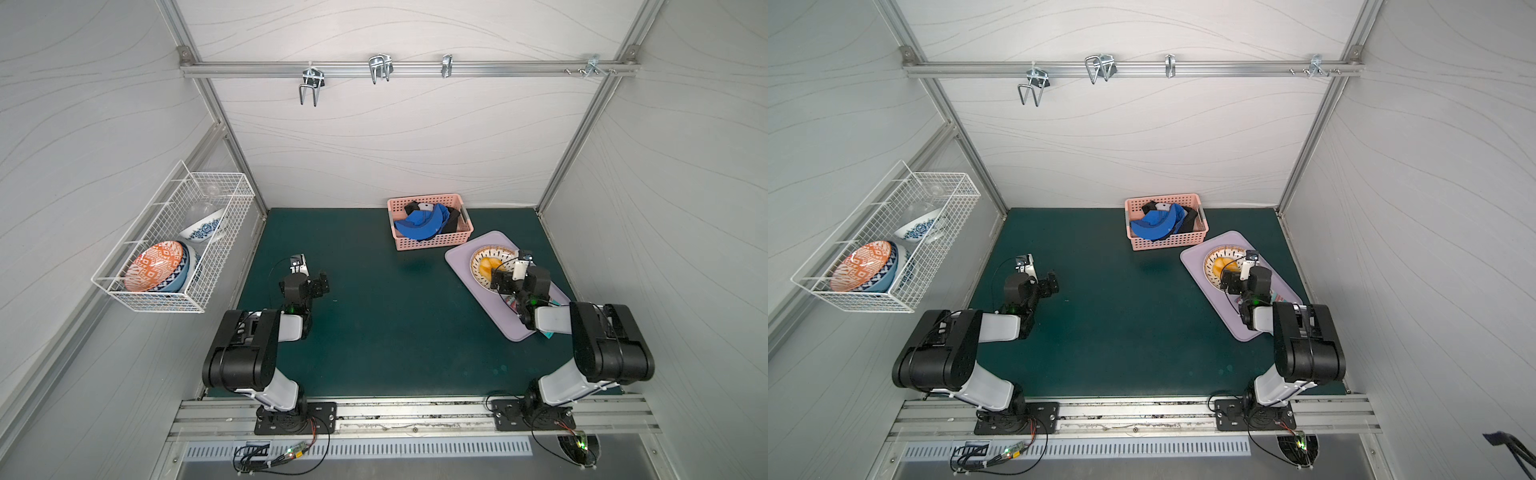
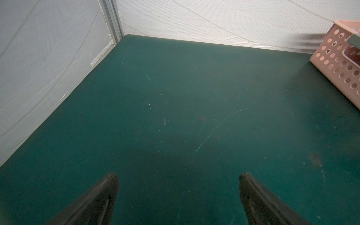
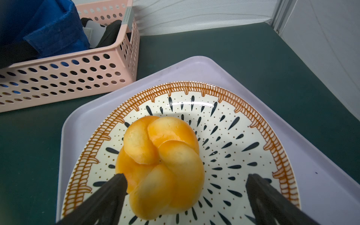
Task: Turn the baseball cap inside out
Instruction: Pick up the baseball cap from the basket.
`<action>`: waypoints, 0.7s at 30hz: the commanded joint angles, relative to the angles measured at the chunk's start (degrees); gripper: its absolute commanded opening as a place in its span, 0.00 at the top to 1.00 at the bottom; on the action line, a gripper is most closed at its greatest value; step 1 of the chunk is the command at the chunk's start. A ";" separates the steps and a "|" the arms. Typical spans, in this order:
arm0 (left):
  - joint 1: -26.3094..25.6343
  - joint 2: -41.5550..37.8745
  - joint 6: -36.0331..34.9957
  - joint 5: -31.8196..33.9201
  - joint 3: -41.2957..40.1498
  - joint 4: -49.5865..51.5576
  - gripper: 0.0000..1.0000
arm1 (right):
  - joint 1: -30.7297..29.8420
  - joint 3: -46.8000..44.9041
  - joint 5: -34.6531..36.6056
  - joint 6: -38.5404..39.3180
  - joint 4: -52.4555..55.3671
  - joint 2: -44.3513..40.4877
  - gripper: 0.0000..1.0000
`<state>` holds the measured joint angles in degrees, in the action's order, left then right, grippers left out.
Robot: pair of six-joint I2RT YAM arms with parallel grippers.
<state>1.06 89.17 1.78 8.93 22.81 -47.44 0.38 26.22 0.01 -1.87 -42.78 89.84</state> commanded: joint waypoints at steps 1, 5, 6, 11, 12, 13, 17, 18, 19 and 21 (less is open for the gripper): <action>-0.25 -1.82 -1.70 -3.14 0.96 -1.27 0.00 | -0.06 0.04 1.05 0.04 0.70 -1.63 0.01; -1.62 -10.89 -4.05 -5.28 4.88 13.02 0.00 | -0.07 4.17 5.10 -1.85 14.86 -11.71 0.01; -1.80 -13.60 -4.22 -6.34 5.53 14.97 0.00 | 0.10 5.76 5.28 -3.25 18.71 -13.98 0.01; -2.63 -25.93 0.39 -21.50 9.13 29.58 0.02 | 0.28 18.86 3.25 -17.24 42.20 -22.69 0.01; -3.43 -27.58 1.39 -23.77 9.75 32.02 0.02 | 0.13 21.79 1.33 -20.69 46.63 -22.80 0.01; -4.50 -29.23 2.36 -25.43 10.18 34.08 0.02 | -0.33 23.81 -0.74 -23.93 50.57 -22.38 0.01; -10.02 -34.52 3.20 -29.10 9.87 38.26 0.03 | -7.08 28.65 -6.94 -34.35 54.25 -19.50 0.01; -11.27 -35.46 3.28 -29.34 9.64 38.90 0.03 | -9.33 29.58 -7.61 -36.33 53.86 -18.12 0.01; -12.41 -36.47 3.36 -29.31 9.36 39.35 0.03 | -11.50 30.77 -8.00 -38.54 53.67 -16.55 0.01; -13.85 -37.82 3.74 -29.08 8.64 40.10 0.03 | -15.05 33.85 -8.83 -41.76 53.51 -12.66 0.01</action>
<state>-11.16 53.15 4.23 -17.10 31.68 -10.74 -10.55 57.71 -4.73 -34.68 4.78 73.32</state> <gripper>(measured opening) 0.975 0.990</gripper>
